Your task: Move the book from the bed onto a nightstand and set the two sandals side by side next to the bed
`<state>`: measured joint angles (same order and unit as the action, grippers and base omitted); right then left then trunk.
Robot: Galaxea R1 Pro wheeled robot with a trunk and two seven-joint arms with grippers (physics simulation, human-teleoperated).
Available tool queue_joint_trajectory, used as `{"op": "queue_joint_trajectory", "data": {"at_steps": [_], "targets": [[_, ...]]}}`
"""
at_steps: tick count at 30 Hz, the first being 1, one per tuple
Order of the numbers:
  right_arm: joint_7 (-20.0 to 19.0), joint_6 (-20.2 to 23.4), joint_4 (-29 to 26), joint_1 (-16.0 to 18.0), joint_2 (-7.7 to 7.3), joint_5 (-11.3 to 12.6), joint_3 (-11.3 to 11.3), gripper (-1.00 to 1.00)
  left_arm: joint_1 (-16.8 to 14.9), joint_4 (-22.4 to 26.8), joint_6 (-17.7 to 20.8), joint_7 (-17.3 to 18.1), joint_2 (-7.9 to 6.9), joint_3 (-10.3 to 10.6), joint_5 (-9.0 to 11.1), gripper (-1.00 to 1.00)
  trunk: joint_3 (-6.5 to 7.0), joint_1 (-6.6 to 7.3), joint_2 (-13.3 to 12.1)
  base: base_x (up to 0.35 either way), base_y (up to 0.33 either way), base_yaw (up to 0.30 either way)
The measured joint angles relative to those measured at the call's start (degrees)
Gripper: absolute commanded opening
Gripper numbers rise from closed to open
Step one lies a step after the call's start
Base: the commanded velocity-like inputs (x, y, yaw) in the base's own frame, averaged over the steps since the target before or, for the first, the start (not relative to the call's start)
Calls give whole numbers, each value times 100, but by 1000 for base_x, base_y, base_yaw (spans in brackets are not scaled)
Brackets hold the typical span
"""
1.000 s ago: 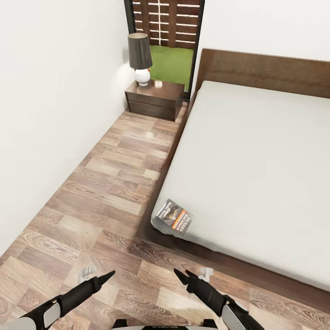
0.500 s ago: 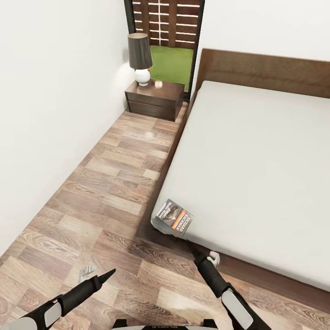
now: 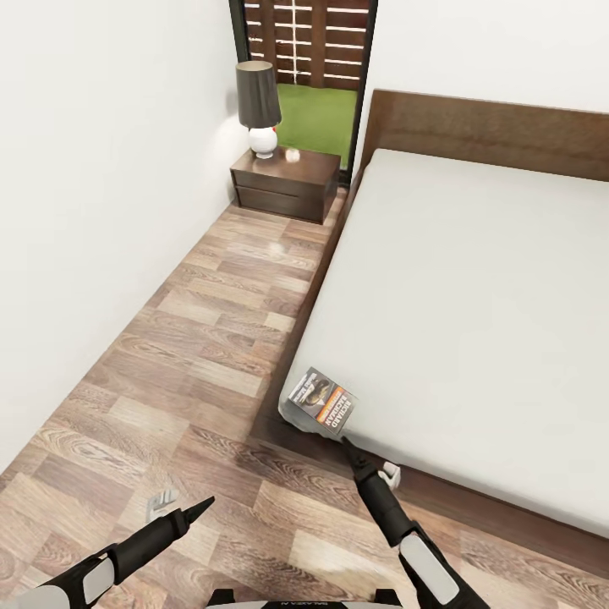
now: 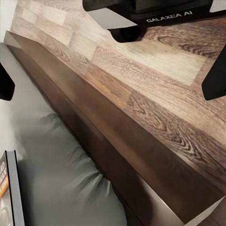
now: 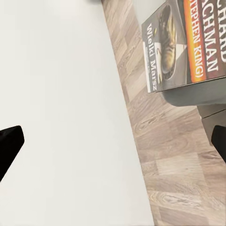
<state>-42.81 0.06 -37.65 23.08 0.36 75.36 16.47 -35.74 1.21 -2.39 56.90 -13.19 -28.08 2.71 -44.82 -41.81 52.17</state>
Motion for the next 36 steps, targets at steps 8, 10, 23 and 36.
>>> {"op": "queue_joint_trajectory", "data": {"at_steps": [8, 10, 23, 36], "targets": [[-15, 9, -32, -2, 10, 42, 2, 100, 0, 0, 0, 2, 2, -5, 6, 100, 0, 0, 0, 0, 0, 0], [-16, 10, -33, -1, 10, 43, 2, 100, 0, 0, 0, 2, 1, -7, 10, 100, 0, 0, 0, 0, 0, 0], [-15, 10, -19, 0, 11, 53, 2, 100, 0, 0, 8, -2, -5, -8, 14, 100, -17, -21, 39, 0, 0, 0], [-13, 10, -19, 0, 11, 53, 1, 100, 0, 0, 8, -7, 0, -6, 8, 100, -251, -307, 560, 0, 0, 0]]}}
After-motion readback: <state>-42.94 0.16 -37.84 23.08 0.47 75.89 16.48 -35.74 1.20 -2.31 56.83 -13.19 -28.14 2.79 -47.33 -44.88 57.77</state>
